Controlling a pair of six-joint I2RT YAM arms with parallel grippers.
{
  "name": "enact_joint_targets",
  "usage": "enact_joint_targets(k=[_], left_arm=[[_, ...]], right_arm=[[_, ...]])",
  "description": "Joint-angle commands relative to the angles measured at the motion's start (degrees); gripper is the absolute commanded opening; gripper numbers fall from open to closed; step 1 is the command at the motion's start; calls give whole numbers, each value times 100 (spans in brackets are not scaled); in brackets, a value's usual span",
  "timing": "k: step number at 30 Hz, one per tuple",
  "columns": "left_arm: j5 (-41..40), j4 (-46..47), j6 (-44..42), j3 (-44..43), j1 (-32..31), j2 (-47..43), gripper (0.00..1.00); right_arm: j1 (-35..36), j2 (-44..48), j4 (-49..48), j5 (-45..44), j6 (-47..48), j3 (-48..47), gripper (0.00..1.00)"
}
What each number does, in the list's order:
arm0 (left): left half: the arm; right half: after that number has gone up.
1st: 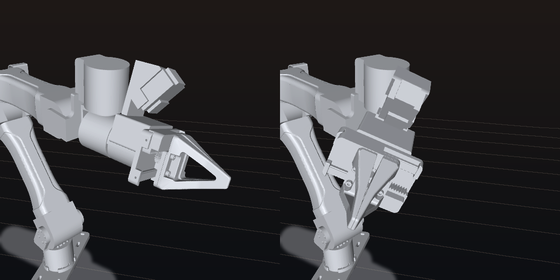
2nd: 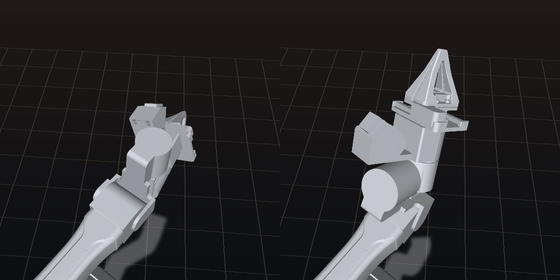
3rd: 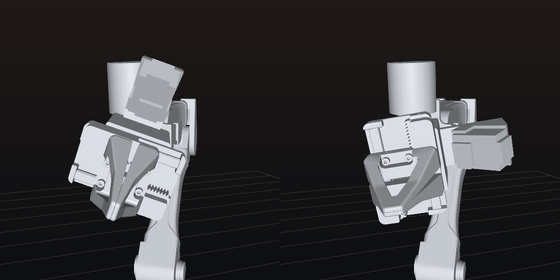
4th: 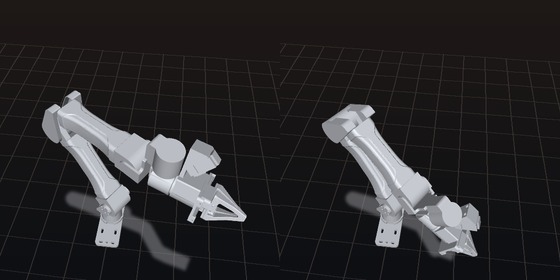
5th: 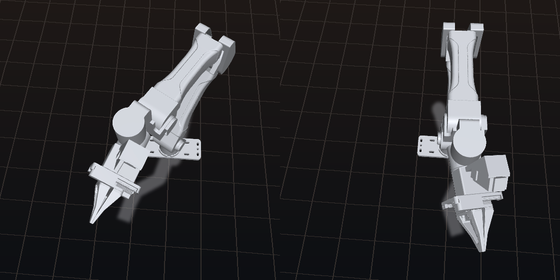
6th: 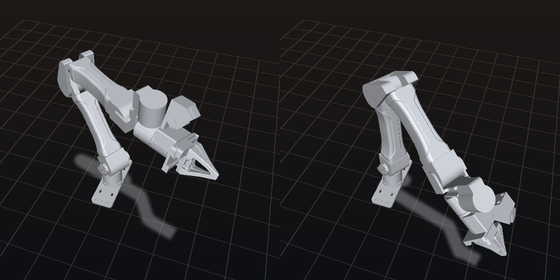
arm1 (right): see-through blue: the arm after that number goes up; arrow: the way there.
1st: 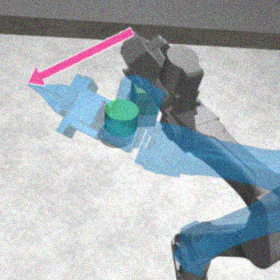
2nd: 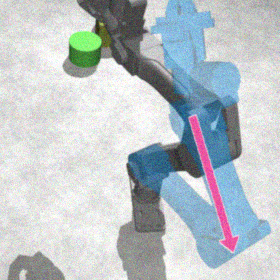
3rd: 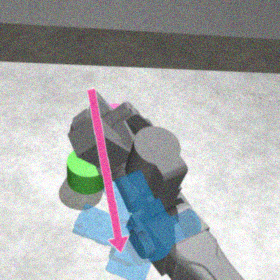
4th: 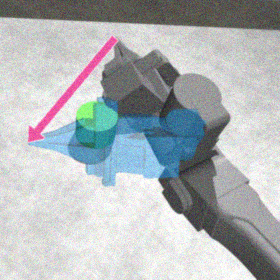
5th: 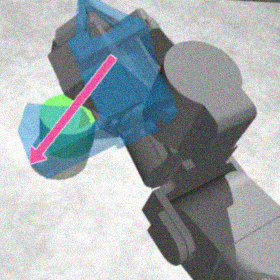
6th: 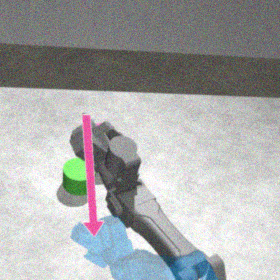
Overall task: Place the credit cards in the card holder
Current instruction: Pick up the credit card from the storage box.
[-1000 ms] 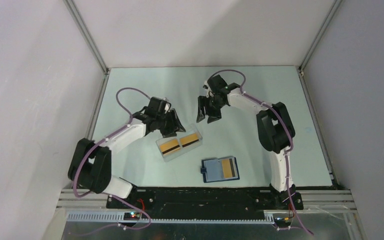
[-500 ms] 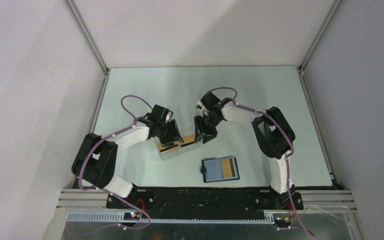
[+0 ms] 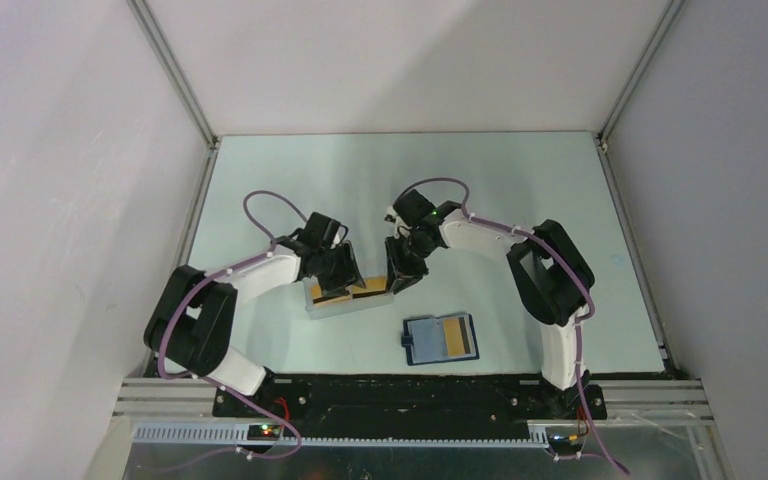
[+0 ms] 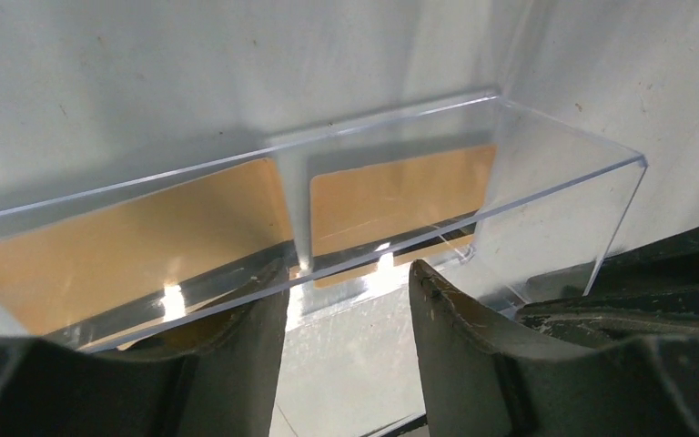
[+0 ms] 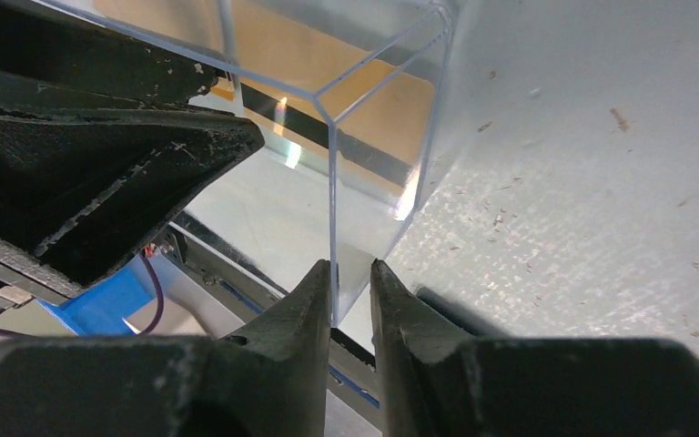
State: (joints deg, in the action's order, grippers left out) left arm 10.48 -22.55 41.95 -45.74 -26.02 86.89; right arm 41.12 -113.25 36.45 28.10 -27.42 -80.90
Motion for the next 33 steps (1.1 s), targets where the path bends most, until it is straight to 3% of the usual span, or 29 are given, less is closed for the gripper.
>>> enact_joint_targets(k=[1, 7, 15, 23, 30, 33], left_arm=[[-155, 48, -103, -77, -73, -205, 56], [-309, 48, -136, -180, -96, -281, 58], [-483, 40, -201, -309, -227, 327, 58], [-1206, -154, -94, -341, -585, 647, 59], [-695, 33, 149, -406, -770, 698, 54], [-56, 639, 385, -211, -773, 545, 53]], right_arm=[[126, 312, -197, 222, -171, 4, 25], [175, 228, -209, 245, -185, 11, 24], [184, 163, -234, 246, -185, 68, 24], [190, 164, -236, 242, -161, 131, 23], [184, 184, -317, 328, -175, 177, 21], [182, 254, -450, 460, -257, 275, 21]])
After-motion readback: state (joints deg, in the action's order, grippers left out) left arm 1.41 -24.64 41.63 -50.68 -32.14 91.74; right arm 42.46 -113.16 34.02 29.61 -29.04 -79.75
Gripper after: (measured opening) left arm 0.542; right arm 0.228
